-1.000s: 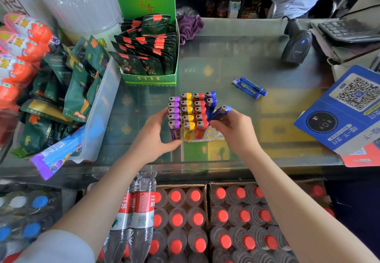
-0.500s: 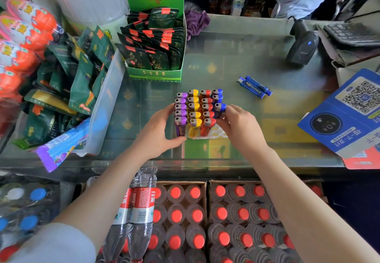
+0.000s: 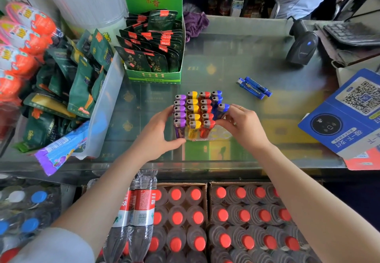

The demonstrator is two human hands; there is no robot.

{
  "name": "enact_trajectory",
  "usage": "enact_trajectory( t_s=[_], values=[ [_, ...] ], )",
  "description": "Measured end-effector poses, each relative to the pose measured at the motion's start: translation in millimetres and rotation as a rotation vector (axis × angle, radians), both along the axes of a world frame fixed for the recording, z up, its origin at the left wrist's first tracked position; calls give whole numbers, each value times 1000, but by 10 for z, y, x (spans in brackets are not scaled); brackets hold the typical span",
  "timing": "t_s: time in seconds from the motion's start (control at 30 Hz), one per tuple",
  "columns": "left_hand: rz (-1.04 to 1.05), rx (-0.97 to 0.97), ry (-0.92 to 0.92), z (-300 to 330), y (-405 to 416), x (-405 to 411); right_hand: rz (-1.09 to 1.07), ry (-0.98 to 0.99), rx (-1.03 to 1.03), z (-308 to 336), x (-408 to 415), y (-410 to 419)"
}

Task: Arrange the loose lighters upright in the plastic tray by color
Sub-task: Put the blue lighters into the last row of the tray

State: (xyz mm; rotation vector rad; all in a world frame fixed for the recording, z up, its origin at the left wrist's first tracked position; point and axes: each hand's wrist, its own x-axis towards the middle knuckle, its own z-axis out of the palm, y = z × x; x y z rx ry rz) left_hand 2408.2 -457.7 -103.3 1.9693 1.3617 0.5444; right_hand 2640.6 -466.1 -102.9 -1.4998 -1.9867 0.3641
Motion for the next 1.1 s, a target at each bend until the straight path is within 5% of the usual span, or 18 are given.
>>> enact_trajectory(
  t_s=[0.13,0.43,0.63,0.73,0.8,0.9,1.1],
  values=[
    [4,-3,7,4,0,4,-21,179,-98,-36,43,5],
    [6,-6,1,4,1,15,-22,-249,29,-21,-85,-16],
    [4,35,5,59,-11,60,81,-400,-108,231,119,147],
    [6,56,10,64,1,65,-250,-215,-3,203,259,317],
    [5,54,17,62,13,69,-436,-287,-35,141,319,435],
    [2,36,27,64,36,67,-530,-422,-135,41,381,525],
    [-8,-16,99,106,113,57,-621,-280,-255,-25,365,611]
  ],
)
